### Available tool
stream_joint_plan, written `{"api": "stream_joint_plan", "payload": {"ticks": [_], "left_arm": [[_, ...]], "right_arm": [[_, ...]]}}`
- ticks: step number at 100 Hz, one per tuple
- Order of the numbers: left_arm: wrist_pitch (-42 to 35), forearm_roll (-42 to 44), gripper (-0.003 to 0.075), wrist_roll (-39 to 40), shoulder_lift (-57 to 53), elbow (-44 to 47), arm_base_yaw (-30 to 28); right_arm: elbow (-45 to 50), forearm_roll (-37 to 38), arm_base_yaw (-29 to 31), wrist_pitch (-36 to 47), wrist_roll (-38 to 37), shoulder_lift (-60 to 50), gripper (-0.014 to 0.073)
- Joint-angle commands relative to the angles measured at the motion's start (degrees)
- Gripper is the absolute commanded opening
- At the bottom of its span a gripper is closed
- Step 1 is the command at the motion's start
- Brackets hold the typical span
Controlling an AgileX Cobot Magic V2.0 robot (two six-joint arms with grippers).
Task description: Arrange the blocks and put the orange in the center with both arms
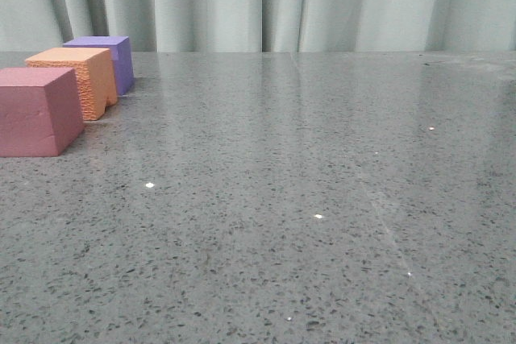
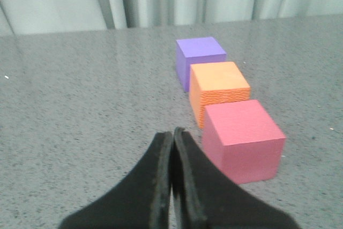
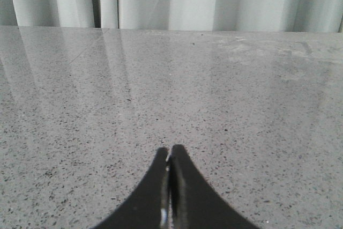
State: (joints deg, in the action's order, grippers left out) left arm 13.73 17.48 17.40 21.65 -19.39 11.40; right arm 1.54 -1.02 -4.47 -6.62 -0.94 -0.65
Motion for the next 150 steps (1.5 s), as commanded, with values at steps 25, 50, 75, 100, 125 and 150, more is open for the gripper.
{"api": "stream_joint_plan", "payload": {"ticks": [25, 50, 75, 100, 125, 150], "left_arm": [[-16.8, -3.8, -0.0019, -6.0, -9.5, 14.6, -5.8], [-14.8, -4.5, -0.0019, -6.0, -18.8, 22.2, -5.8], [-14.0, -4.6, -0.0019, -6.0, -23.7, 22.2, -5.8], [-14.2, -5.1, -0.0019, -6.0, -23.7, 22.2, -5.8], [-14.2, -5.1, -0.0019, -6.0, -23.7, 22.2, -5.8], [-14.2, -5.1, -0.0019, -6.0, -23.7, 22.2, -5.8]], "right_arm": [[-0.8, 0.0, 0.3, 4.8, 0.5, -1.1, -0.0067], [-0.8, 0.0, 0.3, 4.8, 0.5, -1.1, -0.0067], [-0.8, 0.0, 0.3, 4.7, 0.5, -1.1, -0.0067], [-0.8, 0.0, 0.3, 4.7, 0.5, -1.1, -0.0067], [-0.8, 0.0, 0.3, 4.7, 0.5, -1.1, -0.0067], [-0.8, 0.0, 0.3, 4.7, 0.5, -1.1, -0.0067]]}}
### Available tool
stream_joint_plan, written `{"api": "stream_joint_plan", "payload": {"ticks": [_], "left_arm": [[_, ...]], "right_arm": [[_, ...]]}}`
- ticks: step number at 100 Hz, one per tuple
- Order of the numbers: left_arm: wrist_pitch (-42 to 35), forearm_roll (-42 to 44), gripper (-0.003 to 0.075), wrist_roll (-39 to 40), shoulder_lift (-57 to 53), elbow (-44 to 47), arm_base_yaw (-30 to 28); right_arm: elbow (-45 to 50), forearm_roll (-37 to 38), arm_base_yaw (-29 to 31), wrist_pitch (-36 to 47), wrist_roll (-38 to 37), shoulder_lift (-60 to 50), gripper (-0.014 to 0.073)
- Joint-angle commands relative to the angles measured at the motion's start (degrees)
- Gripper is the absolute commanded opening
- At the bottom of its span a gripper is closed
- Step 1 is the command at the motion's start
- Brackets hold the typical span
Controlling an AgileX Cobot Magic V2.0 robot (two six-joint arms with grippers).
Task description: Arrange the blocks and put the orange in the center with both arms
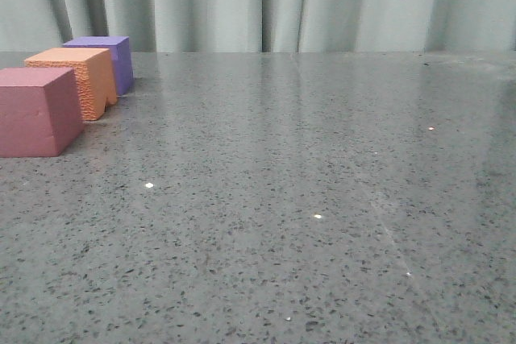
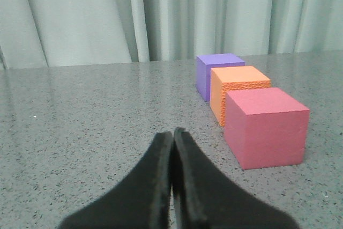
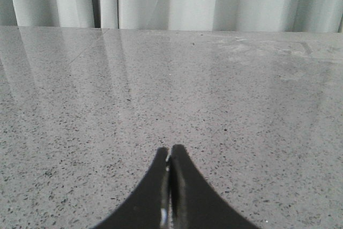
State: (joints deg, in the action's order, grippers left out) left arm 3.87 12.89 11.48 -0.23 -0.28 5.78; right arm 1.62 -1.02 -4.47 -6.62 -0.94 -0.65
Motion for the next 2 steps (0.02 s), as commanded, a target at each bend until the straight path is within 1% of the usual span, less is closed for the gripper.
{"api": "stream_joint_plan", "payload": {"ticks": [1, 2], "left_arm": [[-4.3, -0.5, -0.0019, -0.1, -1.9, 3.1, -0.1], [-4.3, -0.5, -0.0019, -0.1, -1.9, 3.1, -0.1]], "right_arm": [[-0.8, 0.0, 0.3, 4.7, 0.5, -1.1, -0.0067], [-0.8, 0.0, 0.3, 4.7, 0.5, -1.1, -0.0067]]}}
